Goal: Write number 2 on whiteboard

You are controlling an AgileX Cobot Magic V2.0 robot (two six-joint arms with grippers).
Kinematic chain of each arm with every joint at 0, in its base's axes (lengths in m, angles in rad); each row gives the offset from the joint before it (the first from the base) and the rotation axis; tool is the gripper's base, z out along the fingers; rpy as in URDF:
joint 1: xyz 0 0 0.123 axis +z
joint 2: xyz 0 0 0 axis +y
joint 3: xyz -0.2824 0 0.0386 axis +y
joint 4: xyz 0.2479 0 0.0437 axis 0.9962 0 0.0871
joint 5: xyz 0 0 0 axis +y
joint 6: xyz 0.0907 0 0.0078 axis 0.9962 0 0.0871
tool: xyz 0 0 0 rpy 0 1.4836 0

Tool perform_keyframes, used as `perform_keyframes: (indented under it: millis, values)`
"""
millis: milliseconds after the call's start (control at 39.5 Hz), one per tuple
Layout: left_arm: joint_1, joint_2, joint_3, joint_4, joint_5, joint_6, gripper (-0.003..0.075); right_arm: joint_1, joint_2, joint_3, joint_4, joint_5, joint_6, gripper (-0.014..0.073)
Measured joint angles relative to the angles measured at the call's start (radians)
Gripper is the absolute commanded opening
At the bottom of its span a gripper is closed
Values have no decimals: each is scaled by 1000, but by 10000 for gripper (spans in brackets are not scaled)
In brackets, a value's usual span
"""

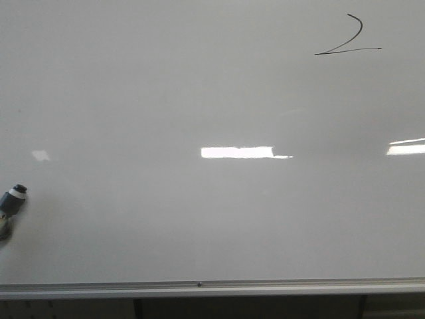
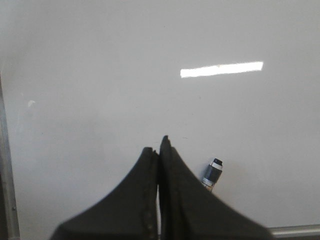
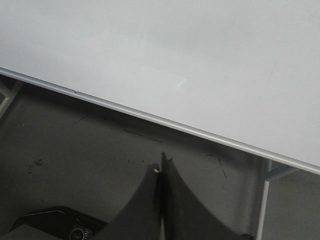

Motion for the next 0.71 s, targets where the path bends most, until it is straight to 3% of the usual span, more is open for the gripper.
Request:
perform_keyframes:
  millis: [304, 481, 709]
  values:
    - [-4, -54, 292, -28, -330, 0, -20, 0, 0, 0, 0, 0, 0, -69]
    - [-33, -54, 331, -28, -517, 0, -20, 0, 0, 0, 0, 0, 0, -69]
    - [-33, -54, 331, -28, -562, 0, -20, 0, 0, 0, 0, 0, 0, -69]
